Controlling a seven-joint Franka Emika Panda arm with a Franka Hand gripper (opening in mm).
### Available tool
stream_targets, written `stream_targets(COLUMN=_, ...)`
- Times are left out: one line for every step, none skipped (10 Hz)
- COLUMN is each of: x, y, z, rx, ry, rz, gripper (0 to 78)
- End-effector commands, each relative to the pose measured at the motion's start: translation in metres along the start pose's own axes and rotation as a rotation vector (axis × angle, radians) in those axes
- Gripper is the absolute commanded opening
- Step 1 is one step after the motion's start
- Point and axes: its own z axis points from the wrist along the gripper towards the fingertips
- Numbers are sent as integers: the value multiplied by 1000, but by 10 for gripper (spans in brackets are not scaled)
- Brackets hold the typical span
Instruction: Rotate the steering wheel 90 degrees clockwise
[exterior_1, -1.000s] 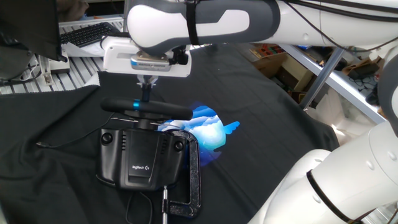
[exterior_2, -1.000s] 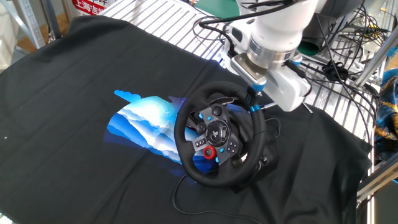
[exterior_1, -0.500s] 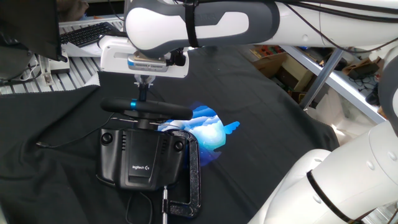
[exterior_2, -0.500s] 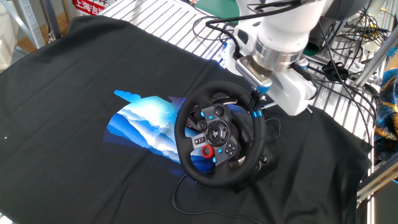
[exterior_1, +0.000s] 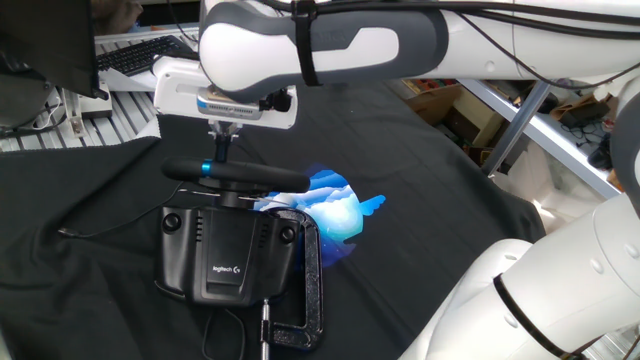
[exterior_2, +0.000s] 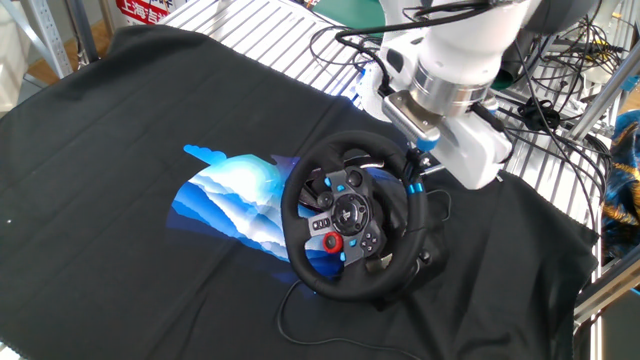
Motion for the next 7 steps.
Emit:
stream_targets(x=14, y=2, z=41, rx=20, ry=-26, rz=91, gripper=15)
stream_targets(x=15, y=3, z=43, rx=18, ry=-36, rz=102, gripper=15)
stream_targets(x=17, y=4, z=47, rx=17, ry=-49, rz=114, gripper=15)
stream_targets(x=18, y=5, z=47, rx=17, ry=-51, rz=117, gripper=15)
stream_targets(x=20, y=5, z=47, rx=19, ry=-54, rz=124, gripper=15)
stream_targets(x=21, y=6, z=46, rx=19, ry=-55, rz=130, gripper=15)
stream_targets(x=22, y=7, z=47, rx=21, ry=-59, rz=134, gripper=15)
